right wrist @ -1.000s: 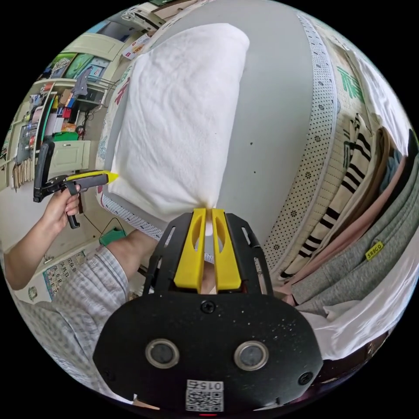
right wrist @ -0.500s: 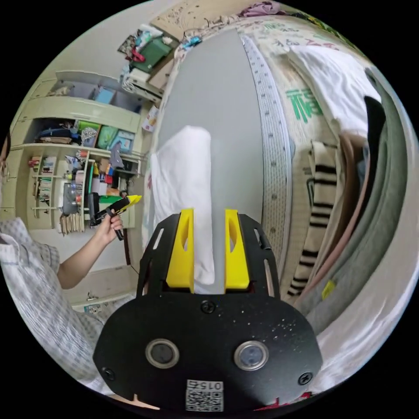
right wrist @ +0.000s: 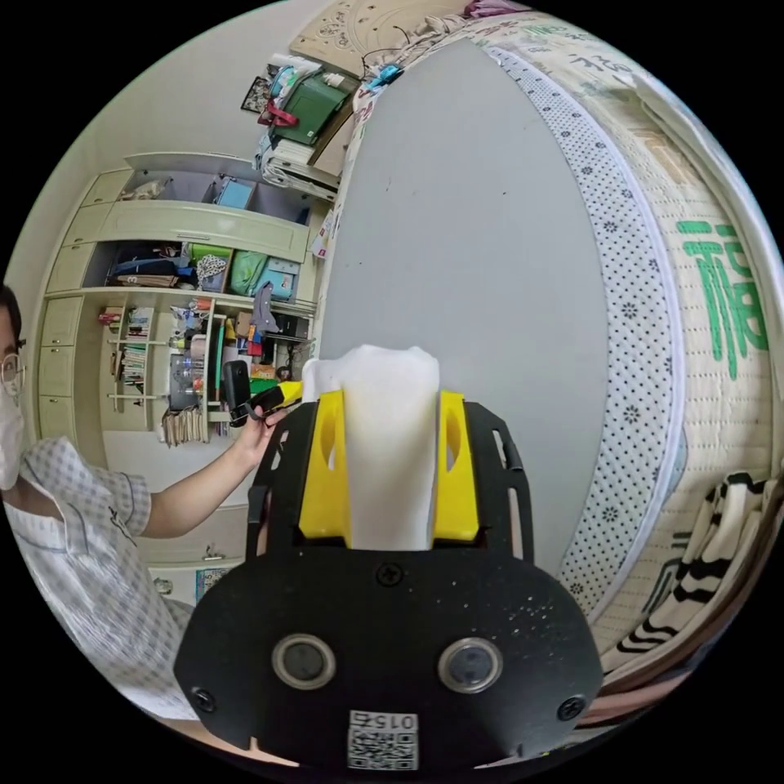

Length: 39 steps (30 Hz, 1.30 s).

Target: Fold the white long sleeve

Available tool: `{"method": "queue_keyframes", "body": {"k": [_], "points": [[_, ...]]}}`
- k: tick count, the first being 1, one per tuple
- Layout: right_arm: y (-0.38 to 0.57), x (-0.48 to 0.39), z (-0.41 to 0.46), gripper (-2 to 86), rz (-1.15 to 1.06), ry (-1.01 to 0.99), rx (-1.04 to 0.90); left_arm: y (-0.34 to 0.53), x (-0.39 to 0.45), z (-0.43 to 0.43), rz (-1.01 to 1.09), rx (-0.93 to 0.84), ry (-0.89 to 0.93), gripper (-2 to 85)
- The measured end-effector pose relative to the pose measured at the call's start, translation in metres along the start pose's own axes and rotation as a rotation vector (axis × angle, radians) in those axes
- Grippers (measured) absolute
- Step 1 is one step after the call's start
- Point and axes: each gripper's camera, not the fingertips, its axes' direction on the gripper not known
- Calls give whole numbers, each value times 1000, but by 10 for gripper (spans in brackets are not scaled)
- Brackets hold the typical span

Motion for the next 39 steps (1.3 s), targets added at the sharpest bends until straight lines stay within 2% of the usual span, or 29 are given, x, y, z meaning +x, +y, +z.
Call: {"method": "queue_keyframes", "body": {"k": [8,12,18,24,29,33,39], "points": [[45,-41,-40,141,82,-85,16,16,-15,7,-26,32,106,134],[69,-72,-59,119,73,-39,26,19,-14,16,-23,-11,137,107],[138,-147,-117,92,8,-55,212,27,15,6,50,51,271,78],[203,-246,-202,89,-233,-90,418,19,103,-34,339,163,275,75],[235,-315,-290,89,-485,-85,529,12,204,-54,604,299,180,76],[250,-343,-359,88,-617,-74,576,11,261,-40,689,403,155,77],[280,-362,-480,87,-747,5,589,3,340,30,726,497,159,76]]}}
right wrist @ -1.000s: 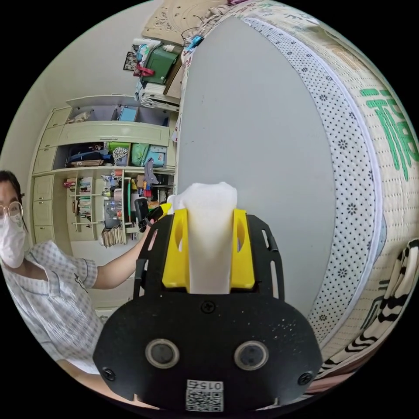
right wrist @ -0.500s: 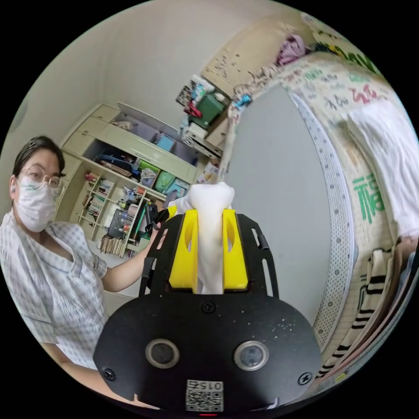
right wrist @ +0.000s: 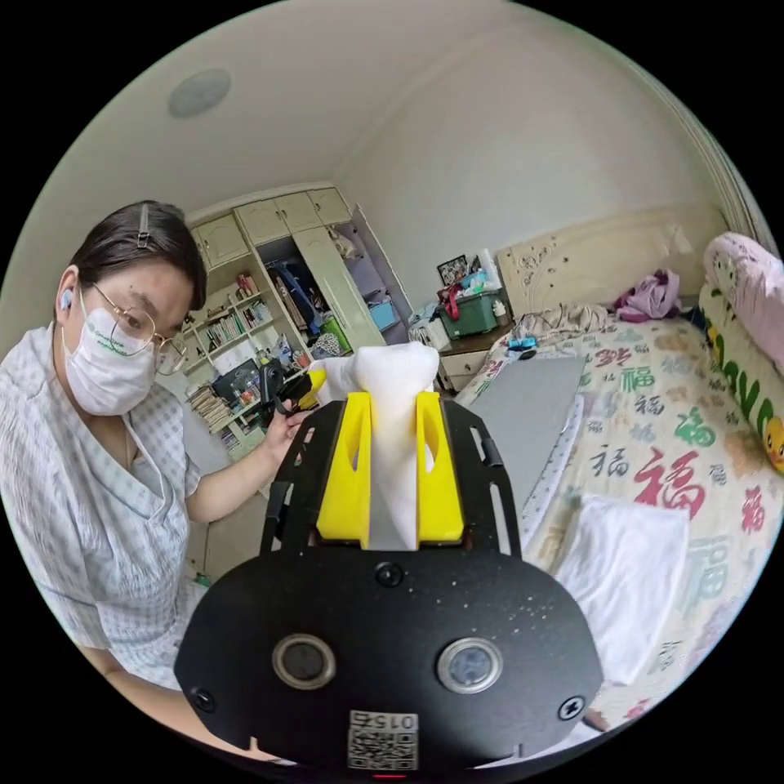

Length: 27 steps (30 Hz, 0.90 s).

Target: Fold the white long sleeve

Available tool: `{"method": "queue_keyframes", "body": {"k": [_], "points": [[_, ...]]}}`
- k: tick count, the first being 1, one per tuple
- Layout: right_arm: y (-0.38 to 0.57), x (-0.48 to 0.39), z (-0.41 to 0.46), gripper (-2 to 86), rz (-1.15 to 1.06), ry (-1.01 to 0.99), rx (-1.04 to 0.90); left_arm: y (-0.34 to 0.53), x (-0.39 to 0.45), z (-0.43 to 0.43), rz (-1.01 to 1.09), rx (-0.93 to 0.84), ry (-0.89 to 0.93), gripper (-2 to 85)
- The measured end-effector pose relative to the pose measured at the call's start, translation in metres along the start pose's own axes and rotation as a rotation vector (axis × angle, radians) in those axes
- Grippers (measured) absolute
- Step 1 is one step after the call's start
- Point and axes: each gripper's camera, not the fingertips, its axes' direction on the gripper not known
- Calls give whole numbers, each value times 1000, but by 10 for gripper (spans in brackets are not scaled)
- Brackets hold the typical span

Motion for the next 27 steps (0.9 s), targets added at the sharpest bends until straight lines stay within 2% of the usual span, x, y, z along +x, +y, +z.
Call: {"method": "queue_keyframes", "body": {"k": [5,16,21,27], "points": [[-18,13,-94,87,-27,71,-35,12,35,96,16,23,41,76],[-21,32,-199,88,71,69,-61,30,74,234,-5,-76,68,75],[-30,57,-203,89,135,39,-111,38,74,277,-33,-126,38,77],[-44,145,-145,89,269,52,-241,59,7,351,-179,-190,-125,77]]}}
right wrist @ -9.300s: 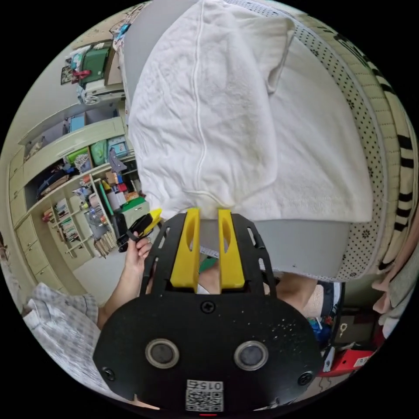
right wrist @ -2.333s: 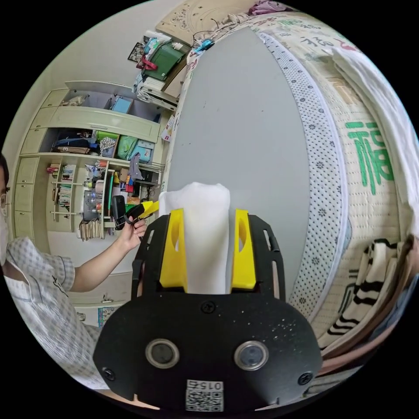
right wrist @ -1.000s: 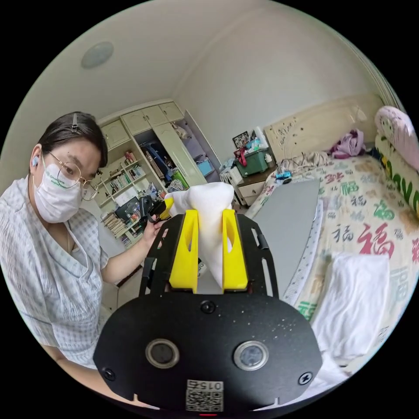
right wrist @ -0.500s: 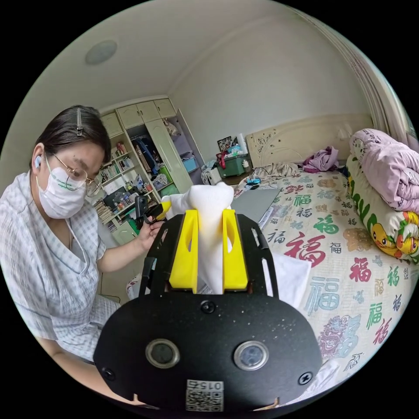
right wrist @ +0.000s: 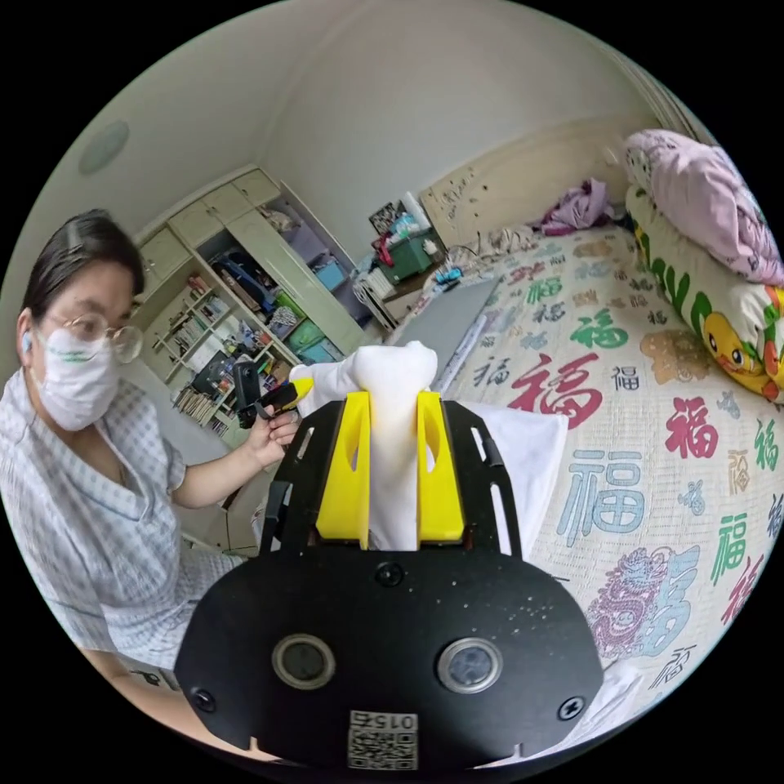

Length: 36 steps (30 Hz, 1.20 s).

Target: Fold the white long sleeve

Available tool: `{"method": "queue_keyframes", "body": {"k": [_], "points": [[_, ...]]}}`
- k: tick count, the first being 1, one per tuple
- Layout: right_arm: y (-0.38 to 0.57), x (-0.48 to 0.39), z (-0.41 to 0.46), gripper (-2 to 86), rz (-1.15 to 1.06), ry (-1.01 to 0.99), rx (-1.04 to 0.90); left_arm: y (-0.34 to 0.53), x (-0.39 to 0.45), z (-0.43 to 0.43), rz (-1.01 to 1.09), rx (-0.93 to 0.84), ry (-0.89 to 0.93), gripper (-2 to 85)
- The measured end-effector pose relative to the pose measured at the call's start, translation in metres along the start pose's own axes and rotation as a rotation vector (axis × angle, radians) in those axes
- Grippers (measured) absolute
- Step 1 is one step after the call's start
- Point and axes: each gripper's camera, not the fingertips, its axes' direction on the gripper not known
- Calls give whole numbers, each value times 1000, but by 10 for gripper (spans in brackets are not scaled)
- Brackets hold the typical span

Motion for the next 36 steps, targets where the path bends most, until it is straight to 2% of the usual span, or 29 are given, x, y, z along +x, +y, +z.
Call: {"method": "queue_keyframes", "body": {"k": [7,14,19,27,32,36], "points": [[-42,94,72,90,229,92,-115,-8,-97,119,-207,-129,-94,79],[-48,141,111,99,369,268,-202,-16,-131,195,-238,-233,-204,87],[-42,143,115,100,406,317,-200,-17,-135,224,-211,-278,-277,100],[6,75,31,75,123,336,-174,1,-104,191,-126,-259,-280,99],[86,-37,-46,74,73,424,-116,46,-41,148,-94,-384,-104,91],[146,-104,-38,71,90,337,-113,73,-3,138,-162,-424,25,85]]}}
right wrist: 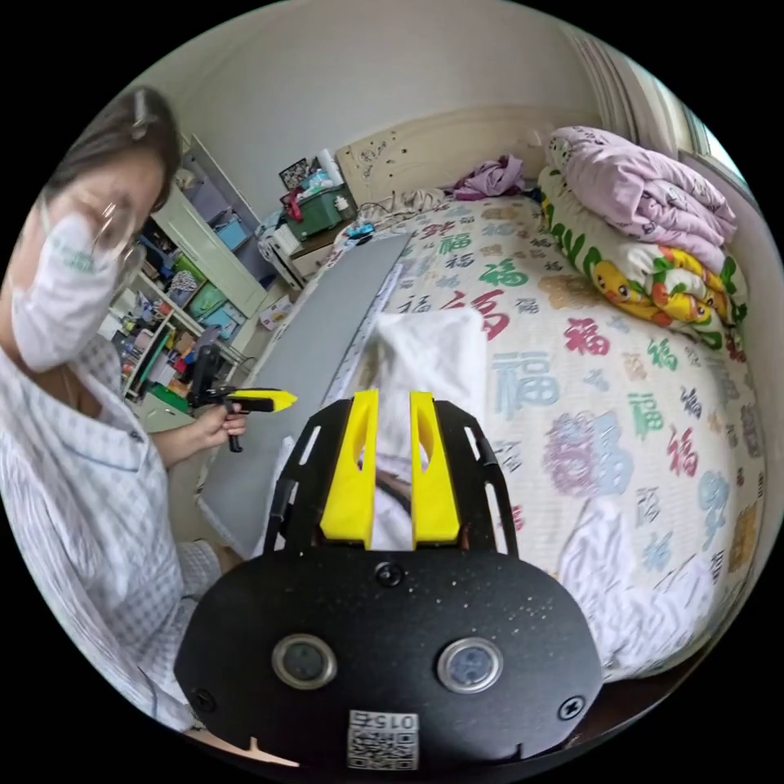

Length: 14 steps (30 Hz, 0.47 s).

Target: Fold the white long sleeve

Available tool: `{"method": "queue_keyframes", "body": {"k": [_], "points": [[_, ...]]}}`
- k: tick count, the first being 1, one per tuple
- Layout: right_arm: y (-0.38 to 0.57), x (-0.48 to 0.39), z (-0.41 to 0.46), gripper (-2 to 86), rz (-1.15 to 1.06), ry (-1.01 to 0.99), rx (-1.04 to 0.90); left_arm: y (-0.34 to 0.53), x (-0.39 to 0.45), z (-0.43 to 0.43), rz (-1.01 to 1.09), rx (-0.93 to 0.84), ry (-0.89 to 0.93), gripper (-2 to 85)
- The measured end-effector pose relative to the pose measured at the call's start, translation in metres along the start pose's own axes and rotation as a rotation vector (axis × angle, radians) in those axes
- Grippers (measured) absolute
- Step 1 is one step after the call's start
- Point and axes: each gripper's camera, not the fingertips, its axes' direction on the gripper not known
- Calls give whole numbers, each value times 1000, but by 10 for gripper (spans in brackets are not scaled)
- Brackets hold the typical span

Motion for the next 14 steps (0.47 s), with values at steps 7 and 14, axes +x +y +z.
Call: {"method": "queue_keyframes", "body": {"k": [7,14], "points": [[84,-48,67,77,208,-162,-75,35,29,37,-17,-42,52,75],[127,-48,74,112,241,-161,-101,68,71,47,149,-16,197,-1]]}}
